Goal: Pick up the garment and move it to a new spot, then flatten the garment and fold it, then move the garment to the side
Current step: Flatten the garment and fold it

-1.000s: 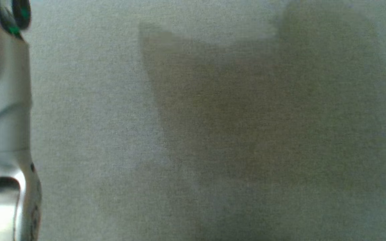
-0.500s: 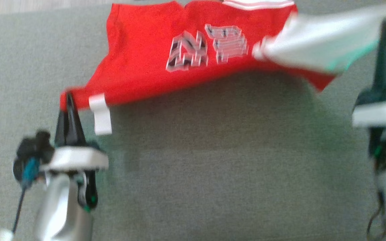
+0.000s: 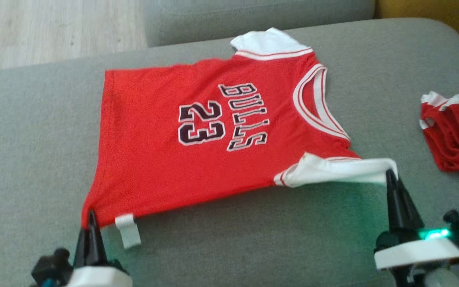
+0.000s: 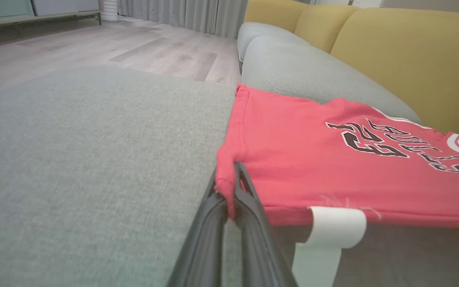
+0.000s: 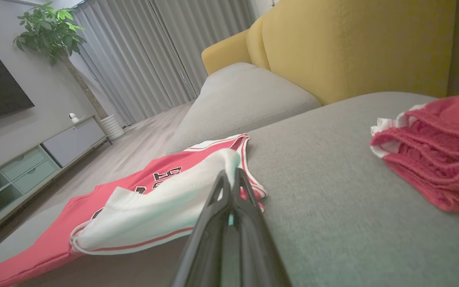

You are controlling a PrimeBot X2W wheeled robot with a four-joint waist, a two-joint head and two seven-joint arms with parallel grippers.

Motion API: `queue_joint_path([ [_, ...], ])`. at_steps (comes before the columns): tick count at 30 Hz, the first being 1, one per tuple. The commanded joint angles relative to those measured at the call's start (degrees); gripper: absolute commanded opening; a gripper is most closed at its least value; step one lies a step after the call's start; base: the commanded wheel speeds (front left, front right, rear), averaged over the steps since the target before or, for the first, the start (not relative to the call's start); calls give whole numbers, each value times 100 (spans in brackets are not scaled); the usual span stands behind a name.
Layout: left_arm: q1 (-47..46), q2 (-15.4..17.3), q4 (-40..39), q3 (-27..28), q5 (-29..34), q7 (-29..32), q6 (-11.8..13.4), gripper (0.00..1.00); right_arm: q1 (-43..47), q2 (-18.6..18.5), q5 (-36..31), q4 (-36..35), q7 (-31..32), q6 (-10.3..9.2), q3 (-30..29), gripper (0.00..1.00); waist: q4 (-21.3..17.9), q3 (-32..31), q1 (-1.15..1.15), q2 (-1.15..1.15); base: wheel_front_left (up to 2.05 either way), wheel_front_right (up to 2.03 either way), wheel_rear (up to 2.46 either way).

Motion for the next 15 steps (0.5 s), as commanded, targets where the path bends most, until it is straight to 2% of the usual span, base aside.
queue_joint_path([
  [1, 22, 79, -192, 121, -73, -29, 65, 0, 15, 1, -34, -179, -36, -4, 113, 0, -80, -110, 2, 0, 0, 0, 0],
  [8, 425, 78, -238, -38, -193, -29, 110, 0, 408, 58, -54, -223, -36, -4, 145, 0, -72, -184, 2, 0, 0, 0, 0],
  [15, 65, 78, -186, -226, -71, -29, 50, 0, -28, 25, -111, -123, -36, -4, -40, 0, 113, -34, 2, 0, 0, 0, 0],
])
